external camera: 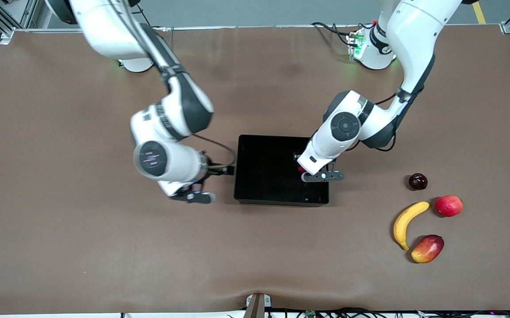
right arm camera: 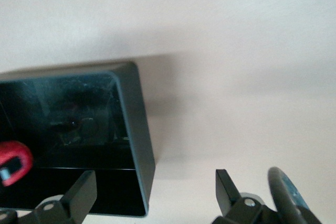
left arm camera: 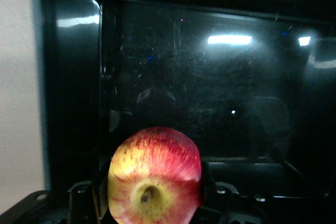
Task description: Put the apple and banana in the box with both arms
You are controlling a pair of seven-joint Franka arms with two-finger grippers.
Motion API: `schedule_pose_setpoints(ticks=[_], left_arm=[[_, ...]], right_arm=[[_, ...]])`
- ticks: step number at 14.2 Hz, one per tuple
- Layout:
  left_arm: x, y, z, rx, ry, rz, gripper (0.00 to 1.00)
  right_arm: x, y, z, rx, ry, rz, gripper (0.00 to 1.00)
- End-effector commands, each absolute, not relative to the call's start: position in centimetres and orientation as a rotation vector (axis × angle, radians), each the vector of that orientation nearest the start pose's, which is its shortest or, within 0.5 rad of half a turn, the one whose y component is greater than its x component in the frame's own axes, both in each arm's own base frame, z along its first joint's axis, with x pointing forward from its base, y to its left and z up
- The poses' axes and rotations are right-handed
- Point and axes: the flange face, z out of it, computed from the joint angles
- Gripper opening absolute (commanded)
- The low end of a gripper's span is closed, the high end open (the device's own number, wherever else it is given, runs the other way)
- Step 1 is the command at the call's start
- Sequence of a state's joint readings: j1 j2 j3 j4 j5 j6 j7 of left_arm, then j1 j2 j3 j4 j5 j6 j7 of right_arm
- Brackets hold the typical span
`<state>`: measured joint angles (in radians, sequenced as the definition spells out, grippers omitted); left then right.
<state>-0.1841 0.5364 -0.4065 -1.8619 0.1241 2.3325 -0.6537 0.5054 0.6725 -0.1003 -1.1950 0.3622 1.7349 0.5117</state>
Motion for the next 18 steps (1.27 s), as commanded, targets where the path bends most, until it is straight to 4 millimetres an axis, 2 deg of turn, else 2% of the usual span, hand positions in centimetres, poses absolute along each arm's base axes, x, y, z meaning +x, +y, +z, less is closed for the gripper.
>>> schedule_pose_setpoints(ticks=[1, 3, 4, 5, 6, 7, 8, 9, 10, 11, 14, 16, 17, 18], left_arm=[[53.5, -34.7, 23.1, -3.191, -0.052, 0.13, 0.0], [53.3, -34.6, 21.7, -3.186, -0.053, 0.163, 0.0], [53.1, -34.7, 21.2, -3.183, -0.051, 0.177, 0.0], [53.1, -34.6, 20.6, -3.178, -0.048, 0.191, 0.03], [53.1, -34.6, 20.4, -3.176, -0.046, 0.19, 0.27], [53.4, -34.4, 20.7, -3.176, -0.055, 0.183, 0.99], [53.6, -34.3, 21.5, -3.177, -0.064, 0.173, 1.0], [54.5, -33.8, 23.2, -3.182, -0.088, 0.133, 1.0], [54.8, -33.6, 24.8, -3.168, -0.09, 0.131, 1.0], [55.5, -33.6, 27.0, -3.158, -0.091, 0.117, 1.0], [58.0, -32.4, 34.4, -3.111, -0.127, 0.114, 1.0], [60.5, -29.0, 37.2, -3.122, -0.144, 0.071, 1.0], [61.7, -26.6, 37.9, -3.131, -0.077, 0.054, 1.0], [63.0, -23.5, 37.9, -3.135, 0.017, 0.055, 1.0]], right_arm=[[65.8, 28.4, 43.9, -2.854, 0.308, 0.326, 1.0], [65.6, 23.7, 46.6, -2.912, 0.248, 0.339, 1.0], [65.8, 20.7, 47.7, -2.989, 0.276, 0.321, 1.0], [65.5, 18.7, 48.9, -3.029, 0.305, 0.302, 1.0], [65.4, 16.0, 50.0, -3.026, 0.34, 0.299, 1.0], [65.6, 12.3, 51.0, -3.008, 0.378, 0.295, 1.0], [65.3, 10.3, 51.9, -3.005, 0.29, 0.307, 1.0], [64.5, 9.2, 53.3, -3.008, 0.181, 0.313, 1.0], [63.8, 7.5, 54.4, -3.001, 0.149, 0.314, 1.0], [63.1, 5.1, 55.5, -2.992, 0.186, 0.301, 1.0], [59.1, 1.3, 58.2, -3.039, 0.124, 0.256, 1.0], [55.6, 0.8, 59.7, -3.097, 0.093, 0.223, 1.0], [54.4, 0.6, 60.0, -3.142, 0.08, 0.217, 1.0], [54.2, 0.3, 60.0, -3.167, 0.079, 0.222, 1.0]])
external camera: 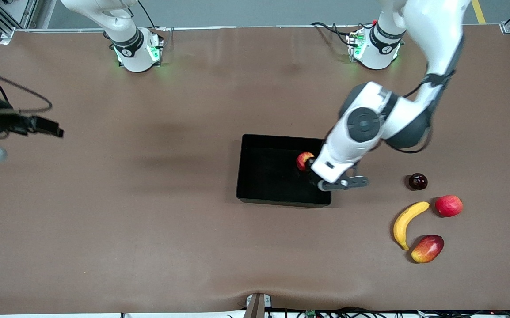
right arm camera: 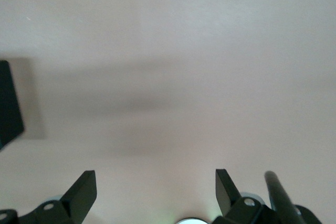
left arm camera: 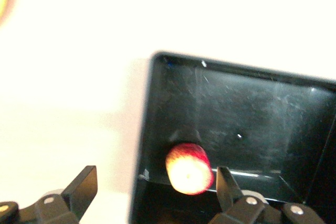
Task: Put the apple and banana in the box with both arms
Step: 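Move the left gripper back over the banana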
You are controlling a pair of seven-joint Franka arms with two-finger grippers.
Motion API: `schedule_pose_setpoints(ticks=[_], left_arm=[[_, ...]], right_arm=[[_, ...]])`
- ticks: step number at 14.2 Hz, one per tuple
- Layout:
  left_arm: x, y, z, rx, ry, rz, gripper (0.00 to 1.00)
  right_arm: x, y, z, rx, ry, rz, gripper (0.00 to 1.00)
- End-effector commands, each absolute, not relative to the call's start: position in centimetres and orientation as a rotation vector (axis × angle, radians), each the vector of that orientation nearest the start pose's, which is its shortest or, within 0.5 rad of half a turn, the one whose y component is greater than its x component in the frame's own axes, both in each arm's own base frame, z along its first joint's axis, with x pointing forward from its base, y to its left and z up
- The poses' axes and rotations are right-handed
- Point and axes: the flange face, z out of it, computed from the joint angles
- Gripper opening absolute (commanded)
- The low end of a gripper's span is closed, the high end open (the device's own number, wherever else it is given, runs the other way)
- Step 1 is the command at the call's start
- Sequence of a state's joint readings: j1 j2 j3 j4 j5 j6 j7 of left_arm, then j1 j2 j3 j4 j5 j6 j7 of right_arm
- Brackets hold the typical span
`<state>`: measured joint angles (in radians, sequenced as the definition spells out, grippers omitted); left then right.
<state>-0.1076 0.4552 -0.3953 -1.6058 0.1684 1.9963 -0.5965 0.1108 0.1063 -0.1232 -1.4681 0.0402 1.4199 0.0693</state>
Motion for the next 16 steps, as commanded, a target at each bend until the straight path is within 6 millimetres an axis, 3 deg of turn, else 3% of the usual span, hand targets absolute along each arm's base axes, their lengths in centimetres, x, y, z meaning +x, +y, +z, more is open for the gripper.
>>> schedule_pose_setpoints(ticks=[1, 2, 4, 5, 7, 11, 14, 16], left_arm=[[64.1, -20.3, 37.5, -3.137, 0.115, 0.063, 1.0], [65.3, -17.5, 37.5, -3.133, 0.218, 0.05, 1.0], [67.1, -12.3, 35.6, -3.108, 0.386, 0.057, 1.0], [67.7, -10.9, 34.5, -3.085, 0.45, 0.048, 1.0], [68.6, -9.0, 31.6, -3.041, 0.597, 0.047, 1.0], [71.0, -3.6, 25.9, -2.963, 0.91, -0.101, 1.0], [71.4, -2.3, 23.2, -2.938, 1.012, -0.152, 0.99], [71.4, -1.7, 21.7, -2.895, 1.055, -0.15, 0.71]], right_arm=[[54.2, -0.5, 60.2, -3.169, 0.099, 0.218, 1.0], [54.2, -0.9, 60.4, -3.168, 0.09, 0.206, 1.0], [54.3, -1.6, 60.8, -3.167, 0.082, 0.19, 1.0], [54.7, -1.7, 60.6, -3.165, 0.086, 0.168, 1.0], [55.8, -2.3, 62.9, -3.163, 0.061, 0.093, 1.0], [56.3, -2.0, 63.3, -3.165, 0.05, 0.143, 1.0], [55.8, -2.2, 63.4, -3.134, 0.061, 0.187, 1.0], [56.5, -2.4, 64.6, -3.141, -0.015, 0.13, 1.0]])
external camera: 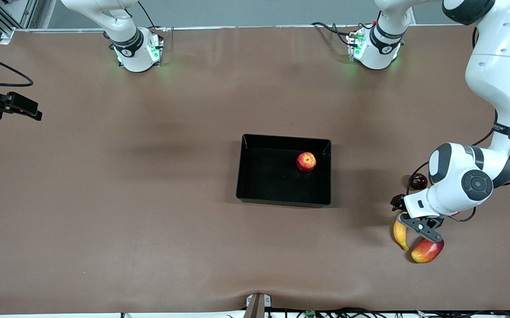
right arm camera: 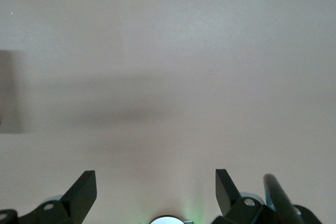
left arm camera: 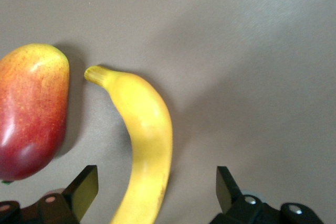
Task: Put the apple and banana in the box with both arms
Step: 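Move the left gripper back over the banana, then grasp the banana with the left gripper and lift it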
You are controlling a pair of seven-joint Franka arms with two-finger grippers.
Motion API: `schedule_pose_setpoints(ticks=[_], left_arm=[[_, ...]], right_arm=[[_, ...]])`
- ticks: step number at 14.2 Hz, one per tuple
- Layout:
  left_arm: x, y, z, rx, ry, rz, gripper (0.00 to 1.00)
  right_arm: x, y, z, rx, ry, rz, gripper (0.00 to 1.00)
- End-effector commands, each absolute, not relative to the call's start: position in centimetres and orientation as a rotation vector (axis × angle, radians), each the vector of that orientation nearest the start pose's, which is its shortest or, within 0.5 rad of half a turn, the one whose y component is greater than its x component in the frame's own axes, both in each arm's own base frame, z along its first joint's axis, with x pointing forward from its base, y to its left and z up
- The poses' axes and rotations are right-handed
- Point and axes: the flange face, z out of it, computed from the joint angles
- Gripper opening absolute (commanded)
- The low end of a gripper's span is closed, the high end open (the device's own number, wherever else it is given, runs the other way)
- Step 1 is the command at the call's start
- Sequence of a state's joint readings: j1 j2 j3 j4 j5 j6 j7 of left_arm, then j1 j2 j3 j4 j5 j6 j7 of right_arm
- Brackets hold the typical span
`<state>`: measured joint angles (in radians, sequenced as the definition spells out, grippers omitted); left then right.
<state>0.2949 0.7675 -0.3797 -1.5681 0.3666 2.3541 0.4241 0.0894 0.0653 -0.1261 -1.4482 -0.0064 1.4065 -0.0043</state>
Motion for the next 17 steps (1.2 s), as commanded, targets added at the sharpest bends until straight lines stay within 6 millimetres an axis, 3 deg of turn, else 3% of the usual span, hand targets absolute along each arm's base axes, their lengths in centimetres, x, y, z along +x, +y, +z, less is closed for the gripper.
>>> schedule_pose_setpoints(ticks=[1, 3, 6, 7, 11, 14, 17], left_arm=[[71.4, -1.7, 21.4, -2.894, 1.058, -0.147, 0.65], [71.3, -1.7, 20.6, -2.9, 1.059, -0.141, 0.62], [71.3, -0.8, 20.3, -2.89, 1.048, -0.144, 0.07], [71.4, -0.9, 20.6, -2.887, 1.051, -0.151, 0.0], [71.6, -3.5, 24.6, -2.86, 1.091, -0.195, 0.0], [71.0, -8.7, 31.2, -2.875, 1.119, -0.232, 0.0], [69.1, -15.0, 36.0, -3.013, 0.877, -0.237, 0.0]], right_arm=[[56.9, -2.5, 64.7, -3.142, -0.085, 0.125, 1.0], [56.8, -3.1, 65.0, -3.131, -0.074, 0.118, 1.0], [55.8, -2.9, 65.5, -3.118, -0.073, 0.145, 1.0], [55.5, -2.8, 65.7, -3.119, -0.072, 0.153, 1.0], [55.4, -3.6, 65.3, -3.115, -0.051, 0.169, 1.0], [55.0, -3.5, 65.4, -3.113, -0.053, 0.167, 1.0], [55.0, -3.6, 65.5, -3.116, -0.053, 0.153, 1.0]])
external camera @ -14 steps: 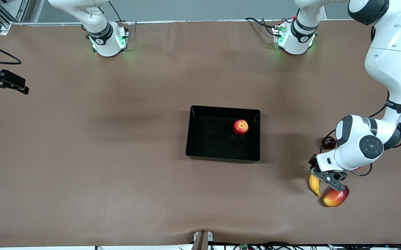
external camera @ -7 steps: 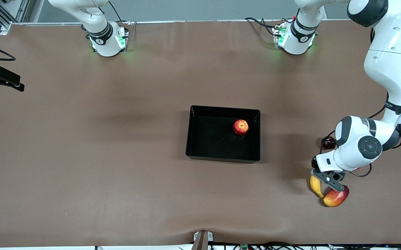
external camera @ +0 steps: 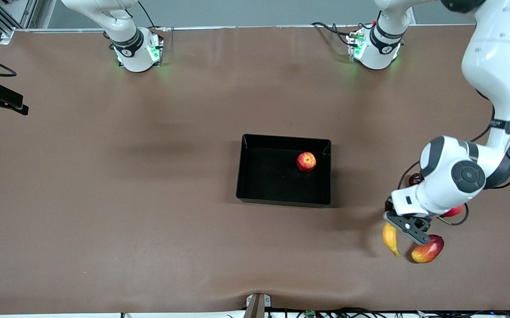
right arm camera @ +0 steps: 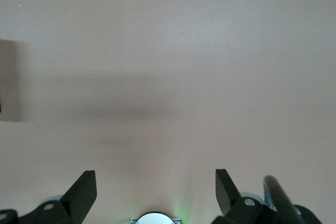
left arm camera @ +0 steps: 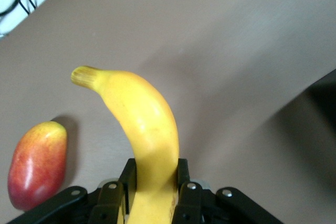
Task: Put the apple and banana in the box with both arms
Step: 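Grasp the banana with the left gripper and lift it, then carry the banana over the box with the left gripper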
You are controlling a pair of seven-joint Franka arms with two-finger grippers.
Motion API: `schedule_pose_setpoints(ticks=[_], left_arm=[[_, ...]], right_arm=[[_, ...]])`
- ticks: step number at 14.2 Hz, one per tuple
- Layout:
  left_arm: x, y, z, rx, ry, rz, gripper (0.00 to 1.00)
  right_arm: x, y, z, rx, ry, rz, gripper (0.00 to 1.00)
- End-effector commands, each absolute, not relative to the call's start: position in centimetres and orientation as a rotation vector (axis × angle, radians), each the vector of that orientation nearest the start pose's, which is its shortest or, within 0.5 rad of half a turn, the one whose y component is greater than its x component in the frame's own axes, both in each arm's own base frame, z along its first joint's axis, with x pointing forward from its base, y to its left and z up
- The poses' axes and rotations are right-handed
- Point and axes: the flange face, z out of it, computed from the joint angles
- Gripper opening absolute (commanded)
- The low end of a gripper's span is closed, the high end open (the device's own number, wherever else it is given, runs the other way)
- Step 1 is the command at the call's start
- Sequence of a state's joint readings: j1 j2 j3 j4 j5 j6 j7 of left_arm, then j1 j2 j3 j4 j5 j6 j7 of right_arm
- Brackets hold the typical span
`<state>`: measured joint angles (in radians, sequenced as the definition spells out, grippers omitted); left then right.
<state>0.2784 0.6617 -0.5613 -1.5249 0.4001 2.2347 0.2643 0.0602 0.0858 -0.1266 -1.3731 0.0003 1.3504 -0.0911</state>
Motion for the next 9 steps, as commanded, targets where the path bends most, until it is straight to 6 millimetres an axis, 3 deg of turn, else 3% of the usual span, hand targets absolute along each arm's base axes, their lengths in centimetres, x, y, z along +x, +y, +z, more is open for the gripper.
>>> schedule_pose_setpoints(ticks=[1, 3, 5, 7, 9], left_arm=[[68.5, -17.2, 36.6, -3.056, 0.812, -0.246, 0.0], [67.0, -22.2, 37.6, -3.121, 0.694, -0.261, 0.0], [65.2, -27.9, 38.2, -3.165, 0.582, -0.268, 0.0], [62.5, -33.9, 37.3, -3.202, 0.5, -0.233, 0.0], [60.6, -38.7, 35.6, -3.232, 0.364, -0.195, 0.0]], right_arm=[[55.2, -3.7, 65.7, -3.121, -0.052, 0.117, 1.0], [54.8, -4.0, 65.6, -3.113, -0.041, 0.099, 1.0], [53.1, -4.1, 65.2, -3.1, -0.037, 0.016, 1.0], [51.9, -4.2, 64.4, -3.095, -0.034, 0.009, 1.0], [52.1, -4.5, 64.4, -3.096, -0.024, 0.006, 1.0]])
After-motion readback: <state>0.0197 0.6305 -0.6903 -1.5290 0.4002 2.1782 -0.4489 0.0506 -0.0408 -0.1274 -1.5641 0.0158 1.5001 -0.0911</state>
